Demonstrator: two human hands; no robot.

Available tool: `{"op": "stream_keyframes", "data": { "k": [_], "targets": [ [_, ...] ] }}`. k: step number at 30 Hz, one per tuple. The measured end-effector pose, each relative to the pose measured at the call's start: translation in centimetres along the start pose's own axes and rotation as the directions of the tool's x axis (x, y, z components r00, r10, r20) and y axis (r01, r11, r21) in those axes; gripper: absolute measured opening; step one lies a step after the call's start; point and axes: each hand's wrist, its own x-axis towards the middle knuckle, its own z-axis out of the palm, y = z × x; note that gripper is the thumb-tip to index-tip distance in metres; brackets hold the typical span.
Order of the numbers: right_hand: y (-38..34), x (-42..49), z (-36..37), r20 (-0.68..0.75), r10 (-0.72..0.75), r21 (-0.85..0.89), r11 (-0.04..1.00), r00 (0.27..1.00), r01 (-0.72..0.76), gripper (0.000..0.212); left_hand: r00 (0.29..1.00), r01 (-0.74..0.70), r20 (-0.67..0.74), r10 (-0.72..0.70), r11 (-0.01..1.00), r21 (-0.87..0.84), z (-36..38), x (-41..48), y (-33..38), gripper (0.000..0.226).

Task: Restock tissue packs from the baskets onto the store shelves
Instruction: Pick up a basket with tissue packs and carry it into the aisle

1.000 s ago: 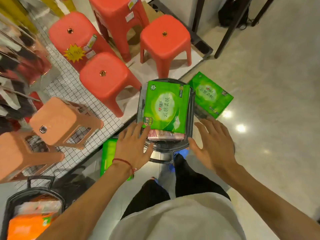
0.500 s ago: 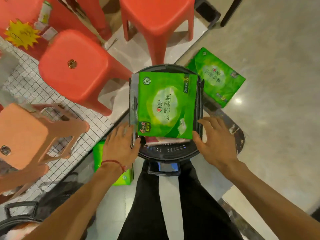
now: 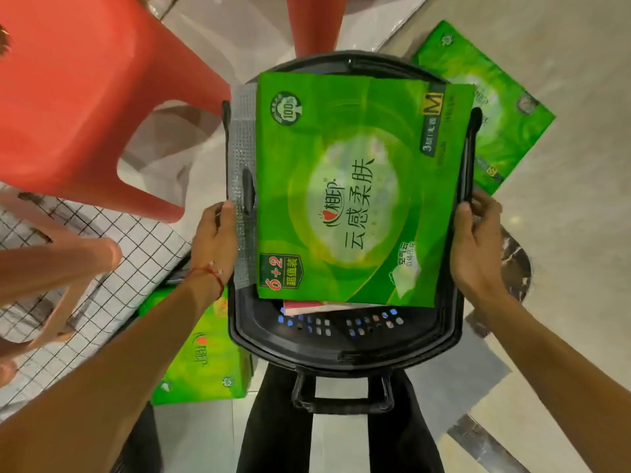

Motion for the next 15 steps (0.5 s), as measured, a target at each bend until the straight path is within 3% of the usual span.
{"op": "stream_keyframes", "data": {
  "k": [3,7,10,15],
  "targets": [
    [0.6,1.5,0.8,0.057,0.085,0.107,0.99,0.995,-0.091,0.052,1.0,-0.016,0.019,0.017,1.0,-0.025,1.0,0.8,0.2,0.038],
    [1.1,2.5,0.6,0.073,0.105,0.136,0.984,0.992,-0.114,0.07,1.0,0.027,0.015,-0.026,0.996,-0.089,1.7,0.8,0.9,0.053],
    [1.4,2.8,0.3,0.092,0.116,0.123,0.984,0.989,-0.127,0.055,0.999,0.037,0.011,-0.036,0.996,-0.081,1.6,0.5,1.2,0.055],
    [2.5,2.0,-0.6,0.105,0.103,0.114,0.987,0.989,-0.115,0.061,0.999,-0.006,0.053,0.008,0.999,-0.049,1.1,-1.2,1.7,0.056]
  ]
}}
